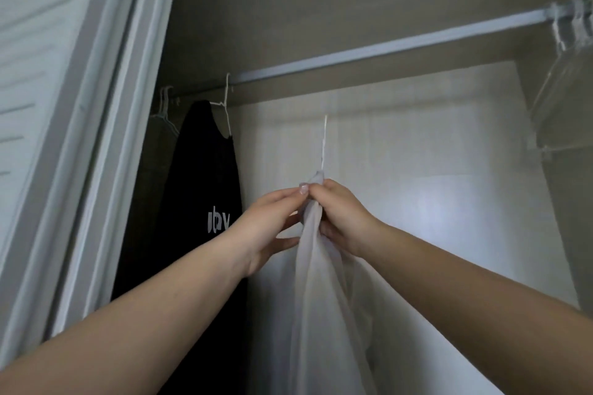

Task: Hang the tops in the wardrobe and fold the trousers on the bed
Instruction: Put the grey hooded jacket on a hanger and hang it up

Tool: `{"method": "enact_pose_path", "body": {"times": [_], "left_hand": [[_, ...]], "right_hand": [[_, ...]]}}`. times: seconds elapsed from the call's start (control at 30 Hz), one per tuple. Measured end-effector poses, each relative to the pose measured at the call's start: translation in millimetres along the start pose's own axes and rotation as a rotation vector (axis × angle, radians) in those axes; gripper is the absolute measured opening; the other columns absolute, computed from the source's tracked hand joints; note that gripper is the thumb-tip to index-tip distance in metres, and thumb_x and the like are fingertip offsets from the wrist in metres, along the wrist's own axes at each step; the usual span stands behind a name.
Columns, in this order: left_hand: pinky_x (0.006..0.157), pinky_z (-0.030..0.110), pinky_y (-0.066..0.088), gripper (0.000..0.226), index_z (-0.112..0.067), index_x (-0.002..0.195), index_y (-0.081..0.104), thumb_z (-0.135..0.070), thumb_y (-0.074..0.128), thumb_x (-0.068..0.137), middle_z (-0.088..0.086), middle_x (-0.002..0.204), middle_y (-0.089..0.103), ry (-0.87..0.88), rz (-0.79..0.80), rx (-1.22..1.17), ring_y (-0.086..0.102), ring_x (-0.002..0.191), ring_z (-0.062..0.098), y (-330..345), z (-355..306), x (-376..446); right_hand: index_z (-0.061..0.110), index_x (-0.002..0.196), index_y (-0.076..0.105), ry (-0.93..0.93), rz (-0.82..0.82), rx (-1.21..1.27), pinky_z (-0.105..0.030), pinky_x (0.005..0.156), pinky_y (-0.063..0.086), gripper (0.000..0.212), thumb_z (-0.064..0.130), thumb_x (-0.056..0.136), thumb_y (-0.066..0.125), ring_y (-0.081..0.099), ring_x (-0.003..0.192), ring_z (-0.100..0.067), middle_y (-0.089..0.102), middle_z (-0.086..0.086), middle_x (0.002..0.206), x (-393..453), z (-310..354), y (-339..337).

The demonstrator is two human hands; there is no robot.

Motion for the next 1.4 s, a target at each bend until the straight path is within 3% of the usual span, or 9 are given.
{"method": "enact_pose_path", "body": {"times": [0.17,0.37,0.63,0.73,0.83,0.93,1.03,1.2,1.4], "left_hand": [[0.092,0.042,0.053,0.024,-0.014,0.112,0.069,-0.026,0.054,0.096,0.014,0.106,0.072,0.116,-0.092,0.034,0.068,0.1,0.027,-17,-47,10],[0.092,0.045,0.053,0.026,-0.001,0.098,0.072,0.003,0.048,0.09,0.021,0.094,0.072,0.267,-0.204,0.233,0.069,0.093,0.034,-36,-97,15],[0.074,0.033,0.059,0.051,-0.027,0.091,0.073,0.011,0.04,0.086,0.002,0.075,0.07,0.316,-0.392,0.224,0.068,0.073,0.017,-73,-114,24],[0.071,0.023,0.051,0.052,-0.025,0.125,0.058,0.008,0.045,0.087,-0.012,0.078,0.055,0.319,-0.49,0.146,0.056,0.072,0.004,-78,-116,30],[0.061,0.016,0.044,0.05,-0.015,0.133,0.053,0.006,0.046,0.088,-0.012,0.077,0.051,0.317,-0.519,0.168,0.049,0.069,0.0,-81,-113,34],[0.038,0.007,0.036,0.034,-0.021,0.089,0.063,0.008,0.045,0.089,-0.011,0.05,0.055,0.311,-0.536,0.229,0.053,0.046,-0.005,-80,-113,33],[0.031,0.002,0.028,0.039,-0.026,0.065,0.048,0.008,0.047,0.085,-0.01,0.047,0.047,0.314,-0.554,0.288,0.052,0.041,-0.004,-83,-111,34],[0.034,0.008,0.032,0.025,-0.007,0.106,0.064,-0.003,0.047,0.088,0.001,0.066,0.051,0.268,-0.51,0.377,0.049,0.057,0.009,-83,-109,36],[0.03,0.008,0.027,0.029,0.006,0.115,0.059,-0.001,0.048,0.089,-0.001,0.057,0.039,0.257,-0.549,0.481,0.045,0.055,0.011,-90,-104,37]], "right_hand": [[0.007,0.088,0.052,-0.087,-0.074,-0.028,-0.045,0.076,0.051,0.013,0.017,0.09,0.059,0.058,0.078,-0.03,0.055,-0.02,0.084,56,35,30],[0.016,0.066,0.049,-0.208,-0.088,-0.13,-0.038,0.067,0.042,0.027,0.026,0.087,0.062,0.052,0.065,-0.024,0.051,-0.008,0.06,115,79,58],[0.013,0.067,0.053,-0.242,-0.111,-0.105,-0.036,0.066,0.04,0.021,0.023,0.084,0.06,0.051,0.069,-0.026,0.05,-0.014,0.069,179,96,91],[0.01,0.074,0.056,-0.228,-0.116,-0.084,-0.036,0.068,0.039,0.014,0.021,0.082,0.058,0.051,0.074,-0.027,0.052,-0.016,0.076,197,90,98],[0.009,0.075,0.055,-0.223,-0.137,-0.093,-0.035,0.063,0.037,0.012,0.02,0.08,0.055,0.05,0.065,-0.026,0.05,-0.016,0.07,214,83,103],[0.011,0.067,0.051,-0.219,-0.161,-0.106,-0.026,0.049,0.029,0.015,0.019,0.079,0.054,0.037,0.042,-0.02,0.041,-0.005,0.044,228,78,108],[0.012,0.064,0.049,-0.213,-0.178,-0.137,-0.021,0.041,0.026,0.023,0.021,0.084,0.055,0.034,0.035,-0.017,0.037,-0.001,0.036,240,76,113],[0.012,0.064,0.048,-0.169,-0.138,-0.201,-0.009,0.03,0.021,0.028,0.023,0.09,0.053,0.037,0.025,-0.012,0.04,0.0,0.032,255,67,118],[0.011,0.059,0.047,-0.157,-0.149,-0.217,-0.012,0.027,0.021,0.039,0.03,0.092,0.056,0.039,0.039,-0.015,0.043,-0.004,0.038,258,49,118]]}}
Point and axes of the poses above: each hand's wrist, its own x-axis towards the middle knuckle, its own y-axis out of the palm, z = x × y, the point moved 3 cm from there along x, towards the middle knuckle
